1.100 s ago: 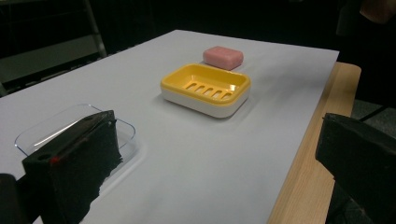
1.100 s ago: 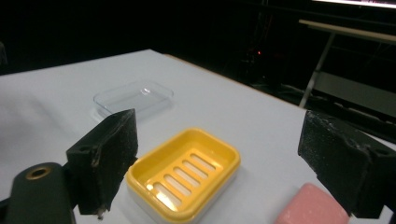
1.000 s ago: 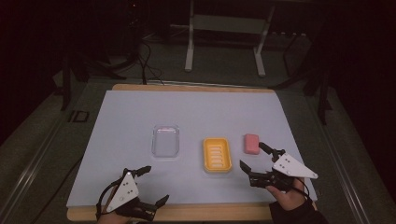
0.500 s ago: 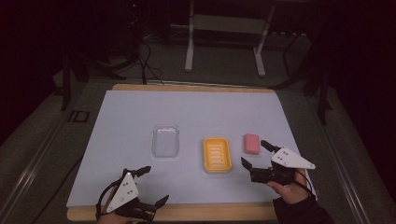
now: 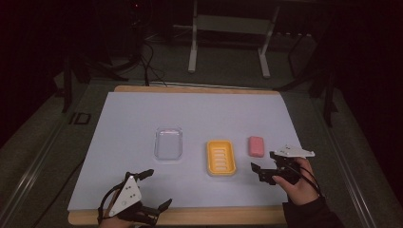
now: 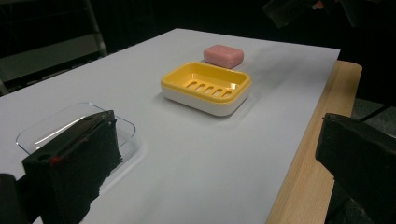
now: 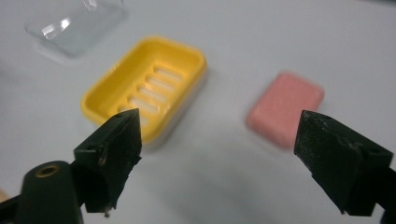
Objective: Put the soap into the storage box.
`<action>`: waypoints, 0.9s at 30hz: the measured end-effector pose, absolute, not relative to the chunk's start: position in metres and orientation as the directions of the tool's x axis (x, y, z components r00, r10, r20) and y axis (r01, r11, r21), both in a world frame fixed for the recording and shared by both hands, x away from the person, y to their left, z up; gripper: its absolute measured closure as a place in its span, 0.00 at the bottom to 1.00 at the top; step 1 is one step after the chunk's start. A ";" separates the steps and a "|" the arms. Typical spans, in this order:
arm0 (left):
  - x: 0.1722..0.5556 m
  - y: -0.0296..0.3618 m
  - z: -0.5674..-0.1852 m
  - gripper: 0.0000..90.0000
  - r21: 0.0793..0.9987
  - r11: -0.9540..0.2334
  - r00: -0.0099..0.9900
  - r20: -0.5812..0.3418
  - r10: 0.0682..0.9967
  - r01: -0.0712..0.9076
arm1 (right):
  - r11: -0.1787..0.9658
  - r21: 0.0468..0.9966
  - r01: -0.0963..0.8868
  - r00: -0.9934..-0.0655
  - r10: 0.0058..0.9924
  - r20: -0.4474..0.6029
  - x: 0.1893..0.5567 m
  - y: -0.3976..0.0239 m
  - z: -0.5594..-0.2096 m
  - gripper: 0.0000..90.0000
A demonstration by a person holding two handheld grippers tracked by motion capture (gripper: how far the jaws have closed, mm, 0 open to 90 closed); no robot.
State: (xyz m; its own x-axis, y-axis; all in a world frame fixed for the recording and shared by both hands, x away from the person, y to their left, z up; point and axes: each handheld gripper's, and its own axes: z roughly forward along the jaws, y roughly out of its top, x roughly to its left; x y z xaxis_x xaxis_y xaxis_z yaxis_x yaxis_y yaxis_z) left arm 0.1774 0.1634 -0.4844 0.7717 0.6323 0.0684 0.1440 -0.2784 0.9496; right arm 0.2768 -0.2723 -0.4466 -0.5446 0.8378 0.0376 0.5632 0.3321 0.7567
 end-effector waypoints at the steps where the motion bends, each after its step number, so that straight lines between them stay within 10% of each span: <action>1: 0.177 0.163 -0.484 0.00 0.949 -0.281 0.772 0.070 0.632 0.144 | 0.340 0.740 0.581 -0.538 0.842 0.035 0.278 -0.273 -0.448 0.19; 27: 0.177 0.163 -0.485 0.00 0.948 -0.282 0.769 0.070 0.635 0.147 | 0.444 0.299 0.845 -0.475 0.879 0.036 0.289 -0.275 -0.462 0.21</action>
State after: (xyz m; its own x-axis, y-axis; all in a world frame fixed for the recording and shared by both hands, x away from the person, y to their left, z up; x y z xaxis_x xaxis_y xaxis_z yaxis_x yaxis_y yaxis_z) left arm 0.1773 0.1633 -0.4847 0.7692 0.6352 0.0700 0.1469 -0.2822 0.9480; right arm 0.2894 -0.2747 -0.4621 -0.4749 0.8793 0.0356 0.8445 0.4440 0.2994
